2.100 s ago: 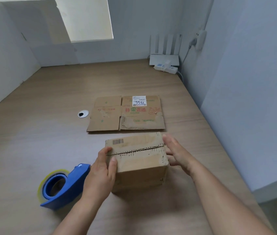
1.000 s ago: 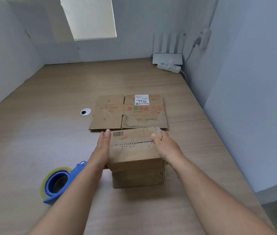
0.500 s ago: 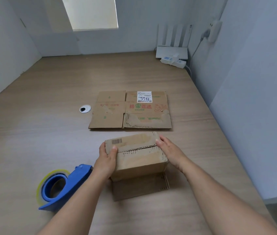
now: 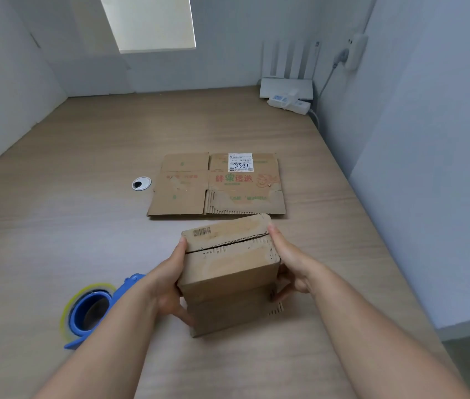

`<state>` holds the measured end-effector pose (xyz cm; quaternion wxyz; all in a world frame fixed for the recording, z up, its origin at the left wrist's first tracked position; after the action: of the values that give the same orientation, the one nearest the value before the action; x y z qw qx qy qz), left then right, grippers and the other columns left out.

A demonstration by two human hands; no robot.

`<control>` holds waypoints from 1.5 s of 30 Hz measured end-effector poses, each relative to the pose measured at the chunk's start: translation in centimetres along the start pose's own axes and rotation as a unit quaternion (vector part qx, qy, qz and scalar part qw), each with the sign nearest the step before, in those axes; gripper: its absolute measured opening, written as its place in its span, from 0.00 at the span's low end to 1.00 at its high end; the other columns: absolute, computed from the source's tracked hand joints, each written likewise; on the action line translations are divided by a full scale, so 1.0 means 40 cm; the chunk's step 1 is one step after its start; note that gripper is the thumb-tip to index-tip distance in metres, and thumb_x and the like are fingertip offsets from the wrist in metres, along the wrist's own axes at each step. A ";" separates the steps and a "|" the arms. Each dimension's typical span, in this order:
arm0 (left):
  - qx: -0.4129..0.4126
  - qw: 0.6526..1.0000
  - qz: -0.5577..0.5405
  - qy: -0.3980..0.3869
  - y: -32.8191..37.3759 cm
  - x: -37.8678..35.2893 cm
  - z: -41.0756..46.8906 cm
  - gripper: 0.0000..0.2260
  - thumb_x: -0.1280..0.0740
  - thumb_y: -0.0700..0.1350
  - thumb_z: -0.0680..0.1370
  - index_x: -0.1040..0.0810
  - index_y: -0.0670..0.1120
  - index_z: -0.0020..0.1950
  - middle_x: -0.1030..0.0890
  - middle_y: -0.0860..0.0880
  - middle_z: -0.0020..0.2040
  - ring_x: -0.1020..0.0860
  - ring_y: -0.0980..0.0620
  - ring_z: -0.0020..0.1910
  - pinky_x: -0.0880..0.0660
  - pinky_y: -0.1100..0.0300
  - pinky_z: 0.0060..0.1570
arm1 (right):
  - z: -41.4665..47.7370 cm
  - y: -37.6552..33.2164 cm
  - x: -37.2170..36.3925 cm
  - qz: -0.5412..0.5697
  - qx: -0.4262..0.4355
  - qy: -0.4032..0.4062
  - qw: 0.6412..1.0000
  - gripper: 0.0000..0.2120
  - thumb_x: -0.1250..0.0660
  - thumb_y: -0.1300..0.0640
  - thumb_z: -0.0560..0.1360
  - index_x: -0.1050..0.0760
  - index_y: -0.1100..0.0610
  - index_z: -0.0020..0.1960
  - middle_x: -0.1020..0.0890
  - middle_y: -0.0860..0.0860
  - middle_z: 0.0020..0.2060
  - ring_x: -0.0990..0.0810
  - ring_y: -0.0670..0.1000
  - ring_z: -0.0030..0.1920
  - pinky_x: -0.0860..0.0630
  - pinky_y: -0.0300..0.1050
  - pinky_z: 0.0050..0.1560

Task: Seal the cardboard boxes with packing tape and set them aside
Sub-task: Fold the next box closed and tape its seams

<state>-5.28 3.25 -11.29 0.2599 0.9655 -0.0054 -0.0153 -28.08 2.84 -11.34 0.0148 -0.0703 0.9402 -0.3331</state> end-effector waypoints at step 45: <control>-0.361 0.901 0.215 0.109 -0.045 0.007 -0.071 0.23 0.43 0.51 0.82 0.44 0.58 0.76 0.29 0.50 0.68 0.26 0.51 0.58 0.28 0.59 0.53 | -0.104 0.086 -0.009 -0.306 0.297 0.146 0.892 0.34 0.32 0.44 0.74 0.43 0.42 0.75 0.35 0.48 0.73 0.35 0.49 0.71 0.33 0.46 0.69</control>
<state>-4.91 6.23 -9.75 0.5864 0.7767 -0.1782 0.1453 -28.48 8.15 -10.27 -0.2051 -0.2977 0.7206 -0.5917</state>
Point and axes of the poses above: each hand's wrist, its own z-axis towards the middle knuckle, its own x-axis out of the back of the hand, y = z × x, the point moved 6 cm from there along z, towards the middle knuckle
